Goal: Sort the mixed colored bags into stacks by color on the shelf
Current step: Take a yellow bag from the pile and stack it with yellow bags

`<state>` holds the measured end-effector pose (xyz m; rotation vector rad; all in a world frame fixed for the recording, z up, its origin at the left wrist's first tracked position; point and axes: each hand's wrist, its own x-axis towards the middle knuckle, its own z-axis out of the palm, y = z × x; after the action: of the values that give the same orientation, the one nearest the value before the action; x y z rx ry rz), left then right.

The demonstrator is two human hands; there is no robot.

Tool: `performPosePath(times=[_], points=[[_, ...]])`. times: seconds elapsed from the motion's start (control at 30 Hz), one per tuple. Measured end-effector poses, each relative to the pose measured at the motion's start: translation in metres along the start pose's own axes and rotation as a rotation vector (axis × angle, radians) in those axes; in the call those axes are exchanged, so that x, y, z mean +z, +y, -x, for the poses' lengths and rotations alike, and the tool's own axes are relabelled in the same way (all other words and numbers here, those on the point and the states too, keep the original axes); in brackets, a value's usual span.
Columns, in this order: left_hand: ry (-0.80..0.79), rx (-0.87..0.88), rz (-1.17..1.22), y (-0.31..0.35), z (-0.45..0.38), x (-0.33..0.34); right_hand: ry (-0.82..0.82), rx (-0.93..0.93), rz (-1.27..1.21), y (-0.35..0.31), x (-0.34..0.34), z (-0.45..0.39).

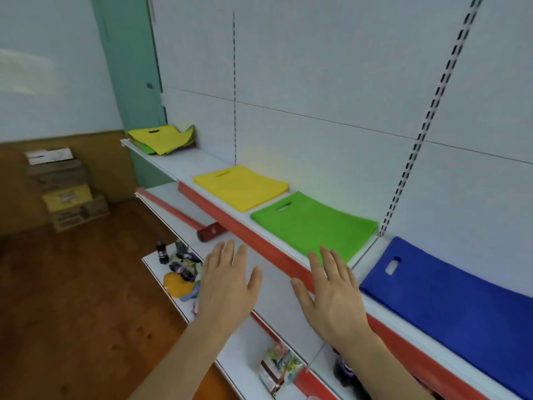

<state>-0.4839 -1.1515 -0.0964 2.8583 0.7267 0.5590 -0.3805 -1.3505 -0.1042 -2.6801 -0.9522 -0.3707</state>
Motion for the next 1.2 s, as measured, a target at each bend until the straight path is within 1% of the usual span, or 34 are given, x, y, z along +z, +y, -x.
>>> performPosePath(times=[0.23, 0.37, 0.47, 0.57, 0.73, 0.83, 0.97, 1.1, 1.2], points=[[0.053, -0.110, -0.033, -0.099, -0.068, 0.011, -0.031, -0.144, -0.073, -0.083, 0.060, -0.109], [0.054, -0.190, -0.069, -0.156, -0.111, 0.011, -0.066, -0.219, -0.125, -0.135, 0.087, -0.177], [0.091, -0.244, -0.093, -0.195, -0.144, 0.007, -0.084, -0.266, -0.120, -0.167, 0.109, -0.229], [0.074, -0.299, -0.124, -0.235, -0.170, 0.006, -0.109, -0.290, -0.107, -0.200, 0.129, -0.273], [0.107, -0.361, -0.116, -0.305, -0.217, 0.009, -0.134, -0.340, -0.063, -0.264, 0.166, -0.341], [0.103, -0.357, -0.109, -0.354, -0.253, 0.018, -0.130, -0.336, -0.056, -0.299, 0.190, -0.380], [0.096, -0.330, -0.083, -0.416, -0.309, 0.020, -0.127, -0.283, -0.041, -0.345, 0.216, -0.433], [0.063, -0.247, -0.062, -0.469, -0.365, 0.017, -0.091, -0.209, -0.039, -0.383, 0.239, -0.486], [0.040, -0.219, -0.062, -0.502, -0.404, 0.020, -0.085, -0.175, -0.027, -0.402, 0.259, -0.518]])
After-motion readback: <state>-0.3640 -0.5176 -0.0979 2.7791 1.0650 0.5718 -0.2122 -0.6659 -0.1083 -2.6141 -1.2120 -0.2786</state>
